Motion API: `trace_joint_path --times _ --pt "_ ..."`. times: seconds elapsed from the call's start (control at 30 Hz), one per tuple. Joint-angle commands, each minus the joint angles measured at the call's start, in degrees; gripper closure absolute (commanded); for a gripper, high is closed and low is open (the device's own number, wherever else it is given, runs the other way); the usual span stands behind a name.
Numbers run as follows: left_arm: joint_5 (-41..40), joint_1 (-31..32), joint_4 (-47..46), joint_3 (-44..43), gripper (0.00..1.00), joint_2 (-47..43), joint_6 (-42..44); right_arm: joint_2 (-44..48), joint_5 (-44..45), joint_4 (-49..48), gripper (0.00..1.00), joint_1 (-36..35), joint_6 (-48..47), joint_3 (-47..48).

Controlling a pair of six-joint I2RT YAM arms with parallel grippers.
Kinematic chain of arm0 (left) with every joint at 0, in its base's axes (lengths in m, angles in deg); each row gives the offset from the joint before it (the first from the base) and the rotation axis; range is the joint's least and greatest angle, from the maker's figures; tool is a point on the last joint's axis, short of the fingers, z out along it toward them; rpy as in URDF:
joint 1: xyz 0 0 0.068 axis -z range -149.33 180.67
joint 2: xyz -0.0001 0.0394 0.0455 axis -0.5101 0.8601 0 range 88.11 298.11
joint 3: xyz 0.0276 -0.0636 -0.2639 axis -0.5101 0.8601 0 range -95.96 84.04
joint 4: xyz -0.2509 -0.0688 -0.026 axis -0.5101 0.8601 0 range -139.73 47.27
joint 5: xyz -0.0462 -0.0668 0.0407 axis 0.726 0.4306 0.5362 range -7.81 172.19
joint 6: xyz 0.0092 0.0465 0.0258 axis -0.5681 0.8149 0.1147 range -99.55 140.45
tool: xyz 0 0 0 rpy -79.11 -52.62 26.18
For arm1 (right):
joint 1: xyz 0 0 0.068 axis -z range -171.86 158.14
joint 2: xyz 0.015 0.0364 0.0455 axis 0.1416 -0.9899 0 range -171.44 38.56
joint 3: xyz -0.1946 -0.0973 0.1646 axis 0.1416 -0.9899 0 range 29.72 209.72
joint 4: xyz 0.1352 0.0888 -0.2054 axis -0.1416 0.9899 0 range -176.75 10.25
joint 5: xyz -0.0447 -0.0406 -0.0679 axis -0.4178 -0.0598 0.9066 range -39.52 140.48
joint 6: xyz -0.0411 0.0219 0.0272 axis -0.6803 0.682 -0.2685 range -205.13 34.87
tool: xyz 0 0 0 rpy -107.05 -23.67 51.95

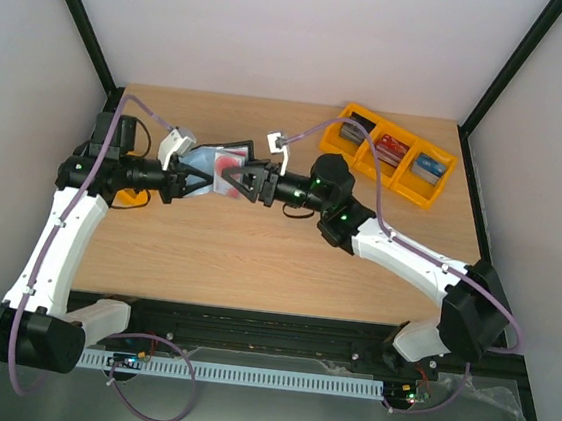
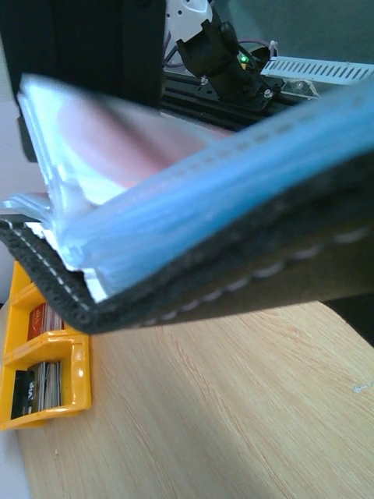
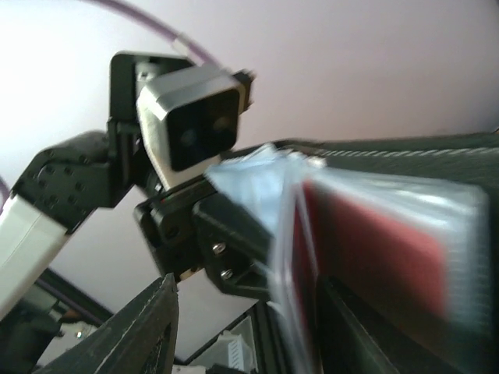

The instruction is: Take the credit cards out of the card holder

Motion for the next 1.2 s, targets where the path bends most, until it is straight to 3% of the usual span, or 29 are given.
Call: trace_joint_path --times 0.0,0.33,0.5,0.73,0.87,0.93,0.97,1.1,1.17 --pt "1.24 0.25 -1.08 0.48 0.98 -0.11 -0.18 0.7 -5.05 -2.0 0.52 -2.13 -3.42 1.91" --pt "1.55 0.25 -1.1 0.48 0.98 -0.07 -0.31 -0.81 -1.72 0.35 0.52 -4.47 -5.97 4.17" --pt "2.03 0.25 -0.91 0.53 0.98 -0.03 -0.05 0.55 10.97 8.18 0.64 -4.54 -10.83 4.59" --pt "2.26 0.25 -0.74 0.44 0.98 0.01 0.21 0.63 9.23 7.02 0.79 -4.5 -10.83 4.11" --pt "2.46 0.25 -0.65 0.44 0.98 -0.02 0.3 0.8 6.62 7.09 0.96 -4.5 -11.9 4.47" --pt "4.04 0.25 -0.06 0.31 0.97 0.07 1.23 1.07 7.96 8.52 0.98 -4.46 -12.92 4.72" --pt "5.08 0.25 0.35 0.27 0.91 0.09 1.77 1.12 8.56 9.2 0.98 -4.48 -13.28 4.82" --pt "9.82 0.25 3.99 -0.27 0.51 -0.04 6.6 1.04 8.37 10.91 0.98 -4.52 -14.09 5.67" --pt "11.27 0.17 6.02 -0.64 0.42 -0.15 9.35 1.33 8.54 11.84 0.98 -4.47 -14.86 5.93"
